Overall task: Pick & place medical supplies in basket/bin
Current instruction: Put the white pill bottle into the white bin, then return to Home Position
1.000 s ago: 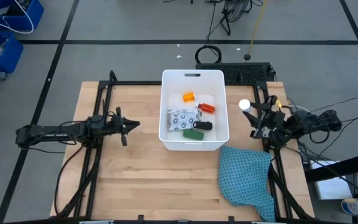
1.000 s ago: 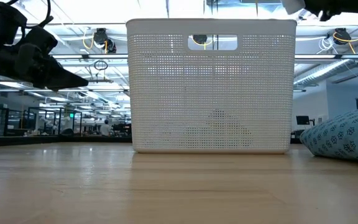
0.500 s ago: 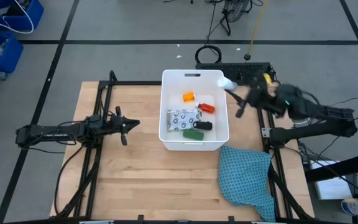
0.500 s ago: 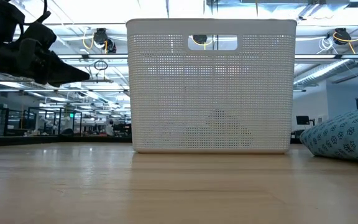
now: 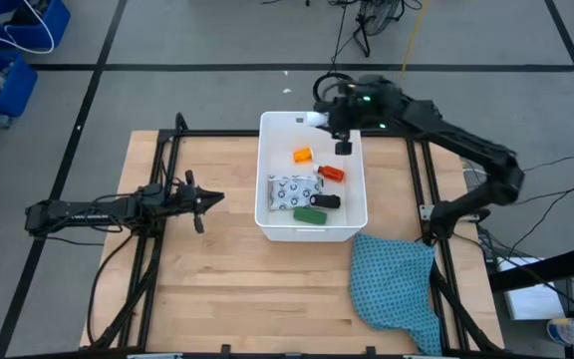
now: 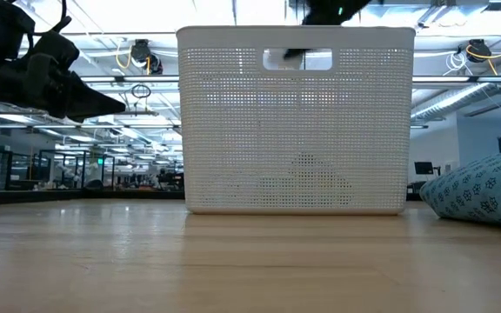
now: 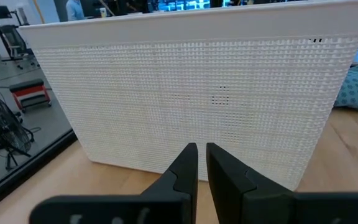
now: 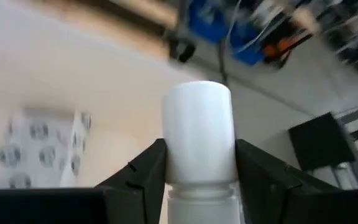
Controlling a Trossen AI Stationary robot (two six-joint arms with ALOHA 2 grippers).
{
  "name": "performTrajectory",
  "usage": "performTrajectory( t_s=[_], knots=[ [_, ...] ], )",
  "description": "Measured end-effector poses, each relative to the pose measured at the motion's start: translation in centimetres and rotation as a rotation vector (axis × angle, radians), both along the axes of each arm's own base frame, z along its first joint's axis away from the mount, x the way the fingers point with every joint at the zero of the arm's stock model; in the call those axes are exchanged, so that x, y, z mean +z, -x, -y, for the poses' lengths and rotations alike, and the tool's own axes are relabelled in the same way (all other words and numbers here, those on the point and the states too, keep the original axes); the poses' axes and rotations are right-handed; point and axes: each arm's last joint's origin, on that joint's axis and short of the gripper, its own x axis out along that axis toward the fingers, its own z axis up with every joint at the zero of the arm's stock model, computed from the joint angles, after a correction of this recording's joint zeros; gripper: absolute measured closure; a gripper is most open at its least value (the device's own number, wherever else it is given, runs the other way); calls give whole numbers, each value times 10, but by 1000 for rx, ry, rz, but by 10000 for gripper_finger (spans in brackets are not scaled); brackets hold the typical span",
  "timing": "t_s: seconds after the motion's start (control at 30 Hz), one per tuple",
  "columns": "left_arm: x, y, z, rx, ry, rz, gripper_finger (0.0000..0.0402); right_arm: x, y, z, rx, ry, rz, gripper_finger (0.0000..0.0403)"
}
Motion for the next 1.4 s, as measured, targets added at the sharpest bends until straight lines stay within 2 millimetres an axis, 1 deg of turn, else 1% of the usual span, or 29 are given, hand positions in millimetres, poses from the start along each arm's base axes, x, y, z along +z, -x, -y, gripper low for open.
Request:
performTrajectory(
  t_s=[0.17, 0.3, 0.5, 0.7, 0.9, 1.07, 1.2, 1.4],
  knots=[
    [-1, 0, 0, 0, 3, -8, 364, -51, -18, 29, 12, -56, -247, 245],
    [-1, 0, 0, 0, 3, -15, 364, -88, -35, 45, 28, -97, -358, 250],
    [-3, 0, 0, 0, -1, -34, 364, -138, -52, 56, 75, -146, -525, 245],
    [-4, 0, 0, 1, -2, -40, 364, -180, -61, 61, 89, -246, -650, 248],
    [-6, 1, 0, 2, -1, -65, 364, -204, -63, 62, 87, -310, -725, 243],
    [-6, 1, 0, 9, -1, -70, 364, -206, -63, 61, 81, -316, -734, 239],
    [-6, 1, 0, 8, 0, -70, 364, -203, -63, 60, 71, -317, -726, 209],
    [-6, 1, 0, 9, 6, -68, 364, -203, -66, 56, 11, -232, -785, 162]
  ],
)
